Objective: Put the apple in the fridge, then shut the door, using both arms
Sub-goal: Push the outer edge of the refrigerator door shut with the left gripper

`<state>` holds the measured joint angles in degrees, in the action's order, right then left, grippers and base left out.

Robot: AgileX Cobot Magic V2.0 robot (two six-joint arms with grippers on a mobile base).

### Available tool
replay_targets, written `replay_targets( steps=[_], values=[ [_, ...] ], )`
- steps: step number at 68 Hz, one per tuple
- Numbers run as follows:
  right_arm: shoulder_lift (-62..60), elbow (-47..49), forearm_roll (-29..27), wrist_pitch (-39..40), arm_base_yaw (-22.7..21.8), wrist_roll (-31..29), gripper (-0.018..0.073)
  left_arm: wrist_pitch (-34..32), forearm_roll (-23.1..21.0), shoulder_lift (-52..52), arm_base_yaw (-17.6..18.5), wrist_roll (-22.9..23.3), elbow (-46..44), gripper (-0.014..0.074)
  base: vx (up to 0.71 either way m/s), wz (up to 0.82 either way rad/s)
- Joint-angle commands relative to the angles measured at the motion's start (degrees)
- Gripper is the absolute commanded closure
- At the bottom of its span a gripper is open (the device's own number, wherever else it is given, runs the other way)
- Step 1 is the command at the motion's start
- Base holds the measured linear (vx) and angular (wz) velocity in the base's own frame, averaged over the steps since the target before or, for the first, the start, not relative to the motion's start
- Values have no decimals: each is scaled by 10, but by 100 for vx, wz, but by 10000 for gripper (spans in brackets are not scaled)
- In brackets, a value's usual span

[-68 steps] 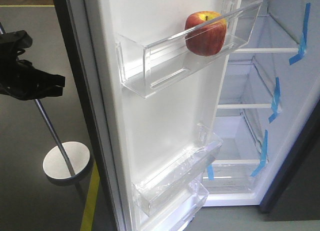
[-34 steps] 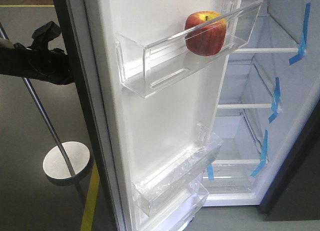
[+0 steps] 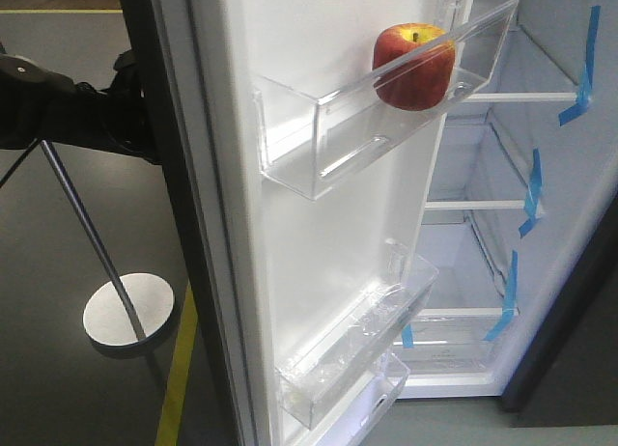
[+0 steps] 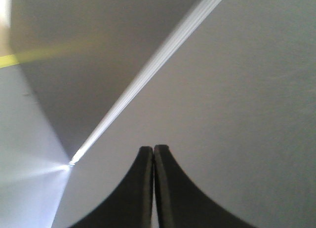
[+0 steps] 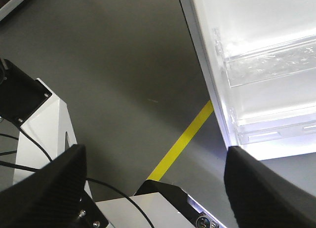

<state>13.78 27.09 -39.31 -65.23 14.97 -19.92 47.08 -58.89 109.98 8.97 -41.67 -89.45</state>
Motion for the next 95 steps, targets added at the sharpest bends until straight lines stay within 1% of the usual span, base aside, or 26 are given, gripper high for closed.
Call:
replay_targets(
  steps=[1, 8, 17, 23, 36, 51, 56, 64, 74, 81, 85, 90, 91, 92, 93, 95],
  values=[
    [7, 12, -24, 24, -1, -6, 11, 20, -34, -31, 32, -8, -17, 603, 0, 0],
    [7, 12, -24, 24, -1, -6, 11, 19, -35, -31, 58, -9, -17, 603, 0, 0],
    [7, 12, -24, 24, -1, -6, 11, 12, -48, -31, 94, -24, -17, 603, 0, 0],
    [7, 12, -24, 24, -1, -6, 11, 2, -56, -30, 121, -24, -17, 603, 0, 0],
    [7, 12, -24, 24, -1, -6, 11, -40, -61, -30, 187, -29, -17, 603, 0, 0],
    [7, 12, -24, 24, -1, -6, 11, -87, -79, -27, 266, -55, -17, 603, 0, 0],
    [7, 12, -24, 24, -1, -6, 11, -107, -82, -23, 291, -57, -17, 603, 0, 0],
    [7, 12, -24, 24, -1, -6, 11, -123, -87, -15, 318, -58, -17, 603, 0, 0],
    [7, 12, -24, 24, -1, -6, 11, -118, -77, -15, 329, -58, -17, 603, 0, 0],
    [7, 12, -24, 24, -1, -6, 11, -113, -58, -21, 329, -53, -17, 603, 0, 0],
    [7, 12, -24, 24, -1, -6, 11, -110, -30, -29, 329, -41, -17, 603, 0, 0],
    [7, 12, -24, 24, -1, -6, 11, -111, 32, -45, 329, -4, -17, 603, 0, 0],
    [7, 12, -24, 24, -1, -6, 11, -110, 48, -49, 329, 6, -17, 603, 0, 0],
    [7, 12, -24, 24, -1, -6, 11, -109, 73, -54, 329, 17, -17, 603, 0, 0],
    [7, 12, -24, 24, -1, -6, 11, -108, 82, -58, 329, 23, -17, 603, 0, 0],
    [7, 12, -24, 24, -1, -6, 11, -106, 121, -67, 329, 56, -17, 603, 0, 0]
  ],
)
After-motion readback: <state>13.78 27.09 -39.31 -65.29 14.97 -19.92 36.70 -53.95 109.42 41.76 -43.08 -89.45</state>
